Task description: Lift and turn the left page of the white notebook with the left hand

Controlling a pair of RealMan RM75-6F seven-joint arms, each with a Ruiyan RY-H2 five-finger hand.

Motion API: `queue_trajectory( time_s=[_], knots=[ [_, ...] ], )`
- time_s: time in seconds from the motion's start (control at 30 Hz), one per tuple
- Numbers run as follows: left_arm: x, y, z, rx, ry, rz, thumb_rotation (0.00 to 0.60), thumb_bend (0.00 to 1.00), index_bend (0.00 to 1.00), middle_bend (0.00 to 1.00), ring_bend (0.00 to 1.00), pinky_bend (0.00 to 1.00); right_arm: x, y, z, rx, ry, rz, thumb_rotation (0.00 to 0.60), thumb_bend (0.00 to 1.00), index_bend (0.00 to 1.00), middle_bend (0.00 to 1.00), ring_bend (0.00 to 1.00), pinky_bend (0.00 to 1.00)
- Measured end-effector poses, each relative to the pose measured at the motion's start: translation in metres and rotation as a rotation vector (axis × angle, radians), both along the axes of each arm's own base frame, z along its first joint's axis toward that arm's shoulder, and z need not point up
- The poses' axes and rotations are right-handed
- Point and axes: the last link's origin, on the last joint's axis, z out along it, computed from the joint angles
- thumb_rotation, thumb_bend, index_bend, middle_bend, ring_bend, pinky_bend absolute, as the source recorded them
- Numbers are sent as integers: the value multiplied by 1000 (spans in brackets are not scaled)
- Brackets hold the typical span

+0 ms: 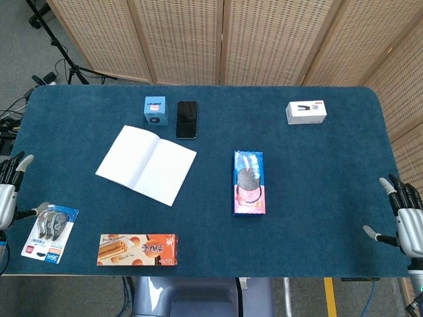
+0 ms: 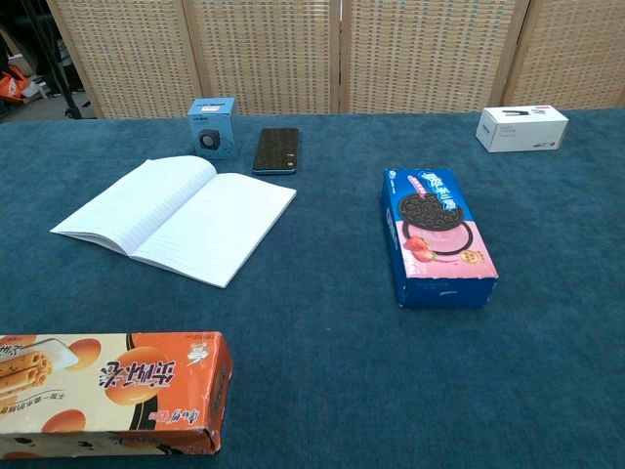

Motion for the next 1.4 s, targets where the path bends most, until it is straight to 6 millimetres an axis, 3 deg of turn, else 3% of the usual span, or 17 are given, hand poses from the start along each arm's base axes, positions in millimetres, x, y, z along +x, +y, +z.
queue_trajectory(
  time_s=[0.3,0.5,0.73,0.87,1.03,1.4],
  knots=[
    [0,0,-3,-6,4,-2,600,0,0,0,0,0,0,0,1,2,-10,1,600,0,0,0,0,0],
    [0,14,-17,-29,5,-23,600,46,0,0,0,0,1,1,-1,8,-7,2,600,0,0,0,0,0],
    [-6,51,-60,-108,-1,-35,600,101,0,0,0,0,-1,-1,-1,12,-9,-8,600,0,0,0,0,0],
    [2,72,-89,-157,-3,-46,600,135,0,0,0,0,-1,-3,-2,15,-7,-14,600,0,0,0,0,0],
    [9,84,-107,-178,-17,-39,600,202,0,0,0,0,-2,-5,-2,18,-4,-18,600,0,0,0,0,0],
    [22,100,-130,-202,-6,-50,600,205,0,0,0,0,-3,-4,-2,21,-9,-20,600,0,0,0,0,0]
  ],
)
